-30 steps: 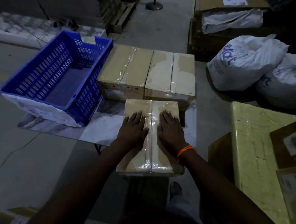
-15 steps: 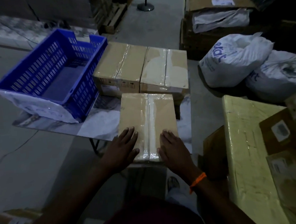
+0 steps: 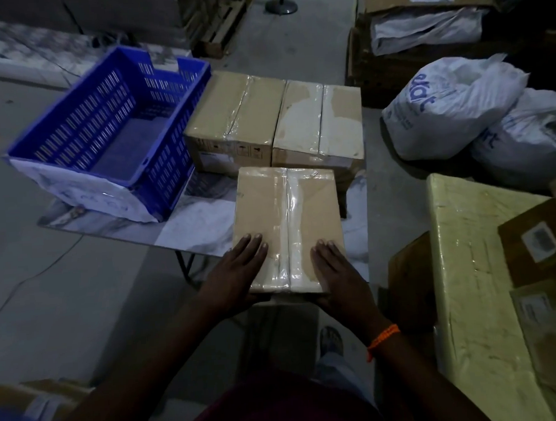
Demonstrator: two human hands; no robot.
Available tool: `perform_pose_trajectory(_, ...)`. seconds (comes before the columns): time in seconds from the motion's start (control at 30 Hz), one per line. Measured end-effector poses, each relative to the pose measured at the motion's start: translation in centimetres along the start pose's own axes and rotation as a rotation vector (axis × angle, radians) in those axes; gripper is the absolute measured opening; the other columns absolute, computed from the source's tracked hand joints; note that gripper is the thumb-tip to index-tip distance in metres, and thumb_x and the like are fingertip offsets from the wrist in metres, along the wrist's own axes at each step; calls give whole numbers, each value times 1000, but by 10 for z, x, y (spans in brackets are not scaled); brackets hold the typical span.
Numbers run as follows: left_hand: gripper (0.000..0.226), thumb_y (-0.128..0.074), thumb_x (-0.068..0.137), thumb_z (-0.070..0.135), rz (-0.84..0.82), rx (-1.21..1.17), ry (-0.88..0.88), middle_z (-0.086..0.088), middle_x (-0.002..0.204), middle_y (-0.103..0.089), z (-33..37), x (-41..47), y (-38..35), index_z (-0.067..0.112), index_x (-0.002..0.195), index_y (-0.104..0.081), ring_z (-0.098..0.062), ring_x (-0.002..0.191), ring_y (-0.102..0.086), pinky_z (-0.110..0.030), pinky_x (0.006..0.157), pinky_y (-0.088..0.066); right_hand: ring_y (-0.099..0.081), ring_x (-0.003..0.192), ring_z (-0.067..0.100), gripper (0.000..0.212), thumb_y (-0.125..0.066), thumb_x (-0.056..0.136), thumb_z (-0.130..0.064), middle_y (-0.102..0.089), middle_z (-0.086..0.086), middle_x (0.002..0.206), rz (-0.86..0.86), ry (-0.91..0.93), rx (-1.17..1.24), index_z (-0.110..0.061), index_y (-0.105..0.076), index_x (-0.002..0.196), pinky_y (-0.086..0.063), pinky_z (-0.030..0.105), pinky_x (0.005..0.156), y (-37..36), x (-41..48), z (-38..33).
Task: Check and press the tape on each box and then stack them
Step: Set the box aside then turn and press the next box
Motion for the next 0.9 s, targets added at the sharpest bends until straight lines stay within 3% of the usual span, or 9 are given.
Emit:
perform_pose_trajectory(0.1,104,-66,79,68,15,18,-11,-18,163,-27,0,2,1,6,156,-32,-36,150,-18,-50,115,-24,-16,152,23,97,-76,83,-56,-31,14,165,8,16,8,-8,-36,157,-26,39,115,-1,3,2)
perform_pose_trajectory(0.3,104,-71,78,66,57,48,-12,-17,163,-29,2,3,6,6,155,-34,-37,150,-24,-49,111,-26,-15,153,23,96,-74,85,-57,-21,7,166,68,19,49,-11,-33,159,-26,42,117,0,2,2)
perform_pose_trajectory(0.43,104,-62,84,67,59,-3,14,-15,167,-15,2,-6,-5,11,160,-21,-35,153,-13,-54,115,-30,-17,156,30,91,-50,92,-67,-23,12,168,86,12,67,-9,-31,160,-24,44,120,-3,-8,-6)
perform_pose_trajectory(0.57,75,-43,97,58,142,-142,51,-9,168,-14,6,-32,-12,21,160,-27,-30,155,-11,-47,119,-20,-28,153,28,63,-34,106,-53,-40,12,161,187,47,114,-10,-49,151,-40,47,117,-2,-35,-9)
perform_pose_trajectory(0.63,60,-45,101,47,198,-181,65,-5,168,-19,2,-45,-15,29,157,-34,-27,156,-14,-45,119,-26,-38,148,26,63,-22,112,-50,-52,12,153,243,47,151,-10,-60,142,-50,47,110,0,-51,-2)
perform_pose_trajectory(0.73,49,-53,96,25,309,-212,18,-8,156,-44,-4,-62,-9,26,144,-55,-31,145,-37,-45,112,-40,-56,134,31,58,-25,113,-43,-66,13,137,334,110,118,-9,-70,127,-56,49,100,7,-67,3)
perform_pose_trajectory(0.83,41,-55,91,23,366,-216,12,-11,139,-60,-4,-63,7,24,129,-68,-31,128,-51,-47,95,-54,-64,125,33,56,-27,114,-38,-71,14,129,401,135,115,-8,-74,120,-59,51,96,16,-67,4)
perform_pose_trajectory(0.9,36,-56,92,28,388,-270,31,-10,136,-61,-3,-60,13,24,124,-72,-28,125,-53,-45,94,-54,-63,126,33,51,-33,113,-36,-70,15,129,418,119,174,-8,-75,119,-57,50,98,17,-63,4)
Point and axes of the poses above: each hand's wrist, its own x-axis towards the middle knuckle, its own y-axis out of the back of the hand, z = x × y, the point moved 7 cm from there along x, towards the middle knuckle
